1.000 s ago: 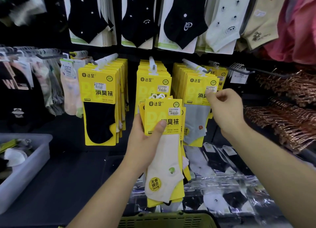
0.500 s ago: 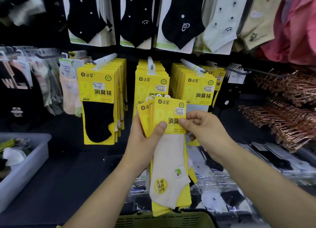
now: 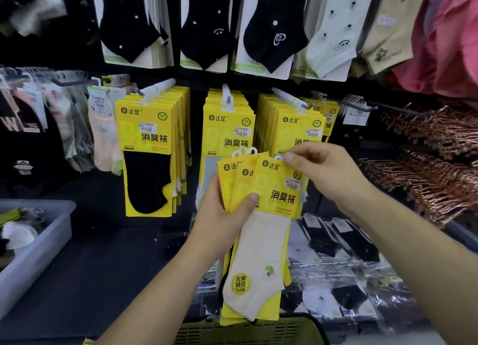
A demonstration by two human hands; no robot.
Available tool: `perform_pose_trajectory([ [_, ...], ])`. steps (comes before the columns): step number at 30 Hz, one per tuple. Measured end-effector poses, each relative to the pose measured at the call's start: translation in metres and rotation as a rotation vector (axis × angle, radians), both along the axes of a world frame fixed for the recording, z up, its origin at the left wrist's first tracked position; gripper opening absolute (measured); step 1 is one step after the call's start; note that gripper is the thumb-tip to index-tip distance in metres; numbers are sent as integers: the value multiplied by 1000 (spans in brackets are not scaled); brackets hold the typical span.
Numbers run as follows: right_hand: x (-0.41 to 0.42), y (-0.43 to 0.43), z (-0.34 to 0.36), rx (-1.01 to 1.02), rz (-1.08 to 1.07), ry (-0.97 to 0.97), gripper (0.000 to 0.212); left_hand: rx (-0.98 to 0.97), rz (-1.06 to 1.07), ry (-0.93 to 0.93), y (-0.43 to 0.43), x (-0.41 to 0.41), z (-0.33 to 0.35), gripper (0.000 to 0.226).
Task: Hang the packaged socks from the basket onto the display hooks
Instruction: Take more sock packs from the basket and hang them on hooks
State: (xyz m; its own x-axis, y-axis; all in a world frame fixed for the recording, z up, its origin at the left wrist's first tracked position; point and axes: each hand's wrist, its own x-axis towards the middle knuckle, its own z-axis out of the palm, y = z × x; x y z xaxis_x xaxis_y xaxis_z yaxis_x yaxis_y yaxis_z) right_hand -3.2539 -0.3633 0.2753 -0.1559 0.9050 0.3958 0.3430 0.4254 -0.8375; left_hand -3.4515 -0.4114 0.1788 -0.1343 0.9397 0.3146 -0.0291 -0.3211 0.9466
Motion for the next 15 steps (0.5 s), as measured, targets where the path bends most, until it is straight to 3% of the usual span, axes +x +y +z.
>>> perform_pose_trajectory([
  [4, -4, 6, 14, -59, 83, -170, 11, 5, -18, 1, -3, 1, 2, 39],
  [9, 5, 14, 20, -187, 154, -33, 13, 21, -35, -85, -3, 2, 6, 44],
  [12, 11, 22, 20, -149, 56, -30, 11, 28, -15, -92, -3, 0, 6, 53],
  [15, 20, 36, 29, -65, -117, 16, 9, 39, 46, -65, 1, -4, 4, 47],
])
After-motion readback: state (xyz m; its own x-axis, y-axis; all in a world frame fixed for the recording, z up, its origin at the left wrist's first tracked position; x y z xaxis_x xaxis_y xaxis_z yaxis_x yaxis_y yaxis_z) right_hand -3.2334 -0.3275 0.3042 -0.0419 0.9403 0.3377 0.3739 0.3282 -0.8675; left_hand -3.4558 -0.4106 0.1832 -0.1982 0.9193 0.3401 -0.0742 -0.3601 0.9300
